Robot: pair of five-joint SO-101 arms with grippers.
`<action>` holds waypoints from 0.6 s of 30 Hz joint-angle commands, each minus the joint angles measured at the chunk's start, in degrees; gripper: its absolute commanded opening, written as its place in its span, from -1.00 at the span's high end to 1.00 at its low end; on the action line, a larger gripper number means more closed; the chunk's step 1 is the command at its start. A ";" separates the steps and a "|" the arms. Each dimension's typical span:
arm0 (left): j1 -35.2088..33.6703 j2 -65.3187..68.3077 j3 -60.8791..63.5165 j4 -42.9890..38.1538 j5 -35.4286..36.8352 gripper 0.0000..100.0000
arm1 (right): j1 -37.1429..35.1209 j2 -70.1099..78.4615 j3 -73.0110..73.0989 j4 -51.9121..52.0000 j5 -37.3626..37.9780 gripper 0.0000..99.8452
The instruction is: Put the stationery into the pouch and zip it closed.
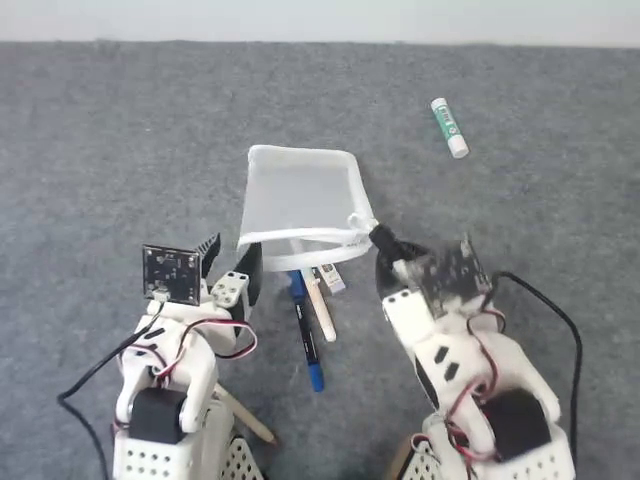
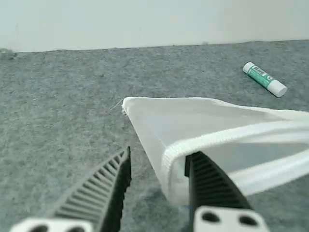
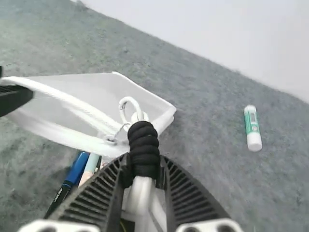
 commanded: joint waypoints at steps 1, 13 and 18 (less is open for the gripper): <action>1.93 -0.79 -2.07 -0.18 0.44 0.63 | -3.74 -9.45 -2.64 3.65 3.34 0.99; 2.90 -0.79 -1.63 -1.41 -0.18 0.90 | -8.57 -13.23 -4.22 8.84 4.75 0.99; 2.90 -0.70 -1.10 -2.20 -2.46 0.98 | -8.66 -13.23 -4.22 8.84 4.40 0.98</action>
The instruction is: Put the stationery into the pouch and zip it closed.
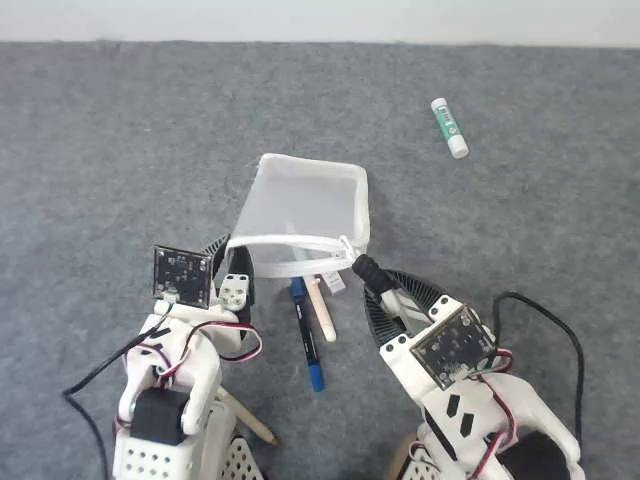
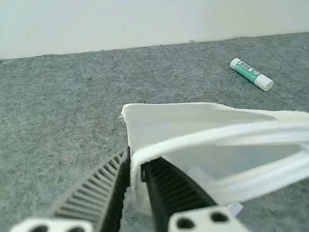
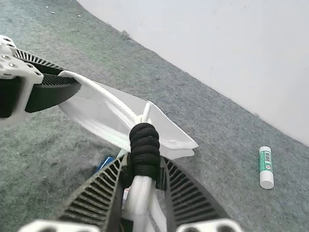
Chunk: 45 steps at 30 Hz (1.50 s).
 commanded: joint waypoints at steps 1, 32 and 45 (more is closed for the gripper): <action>0.18 -0.70 -1.10 -1.93 -1.05 0.98 | -0.48 0.04 -3.43 0.13 0.26 0.98; -5.89 -0.70 -14.02 11.34 -6.77 0.98 | 12.09 22.20 -5.71 -6.02 -4.66 0.55; -10.20 -0.62 -18.42 10.20 -6.95 0.98 | 21.67 61.76 -33.76 -5.76 -7.21 0.55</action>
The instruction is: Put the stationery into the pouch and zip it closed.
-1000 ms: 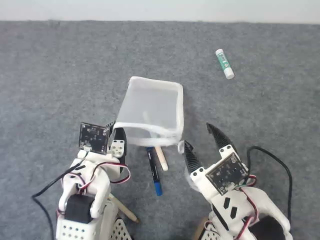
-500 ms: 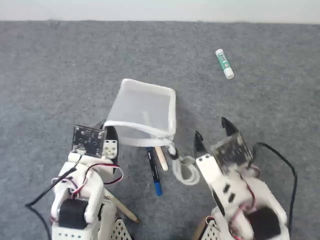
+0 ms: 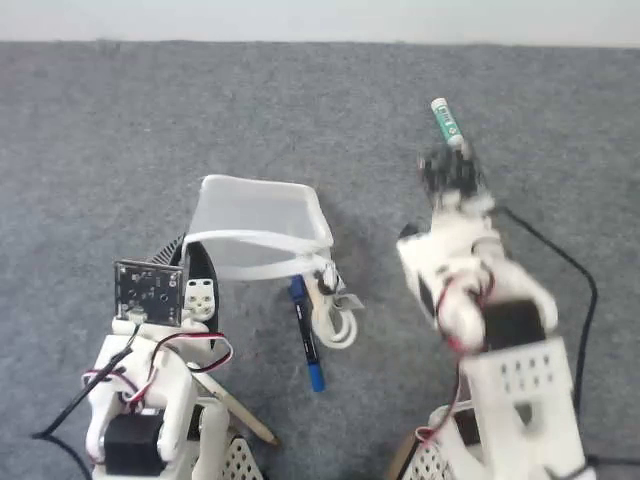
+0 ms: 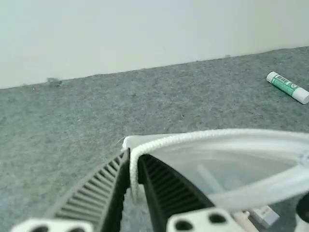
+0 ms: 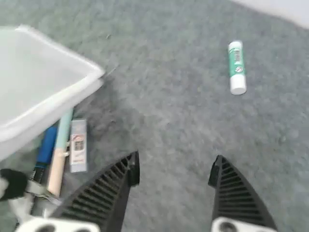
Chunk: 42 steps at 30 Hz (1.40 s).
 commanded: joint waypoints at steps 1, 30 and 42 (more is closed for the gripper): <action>-0.97 -0.62 -3.74 -1.49 -0.53 0.98 | 3.38 11.91 -13.27 -1.19 -0.53 0.55; -0.97 -0.70 -3.47 -0.18 -1.93 0.98 | 12.35 95.78 -88.62 1.98 5.80 0.55; -0.97 -0.70 -3.38 0.00 -1.85 0.98 | 14.11 115.30 -108.66 2.07 5.80 0.55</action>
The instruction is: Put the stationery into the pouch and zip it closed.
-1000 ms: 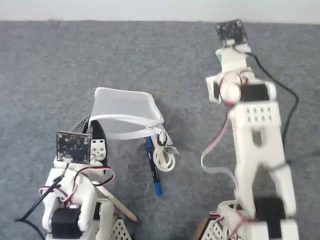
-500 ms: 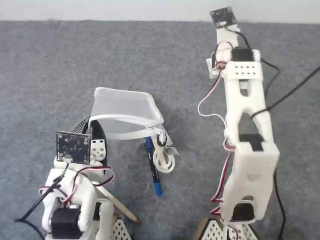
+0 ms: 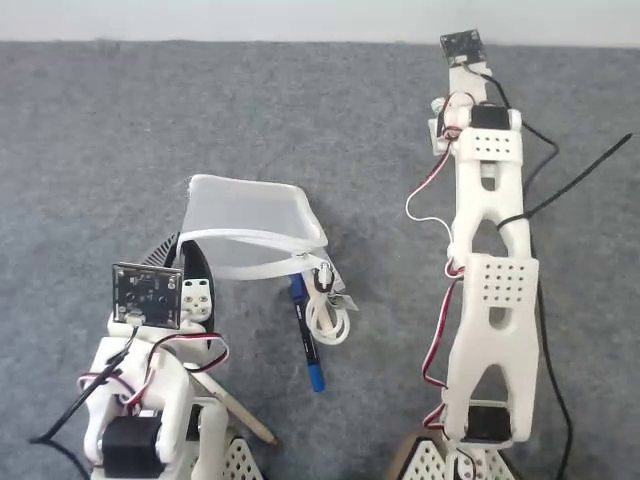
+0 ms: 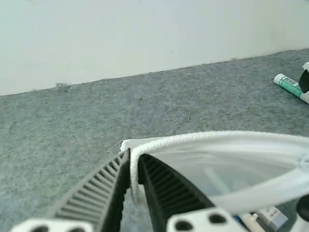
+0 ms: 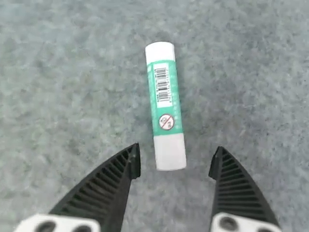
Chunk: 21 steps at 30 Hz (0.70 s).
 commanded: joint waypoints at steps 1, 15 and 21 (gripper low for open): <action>-0.26 -0.70 -3.03 0.00 -0.35 0.98 | -0.48 1.89 -7.12 0.48 0.62 0.55; -0.26 -0.88 -2.15 0.79 -0.35 0.98 | -1.10 6.55 -11.69 2.86 0.79 0.98; -0.26 -0.88 -2.15 0.88 -0.35 0.98 | -1.10 6.55 -18.55 12.35 0.70 0.99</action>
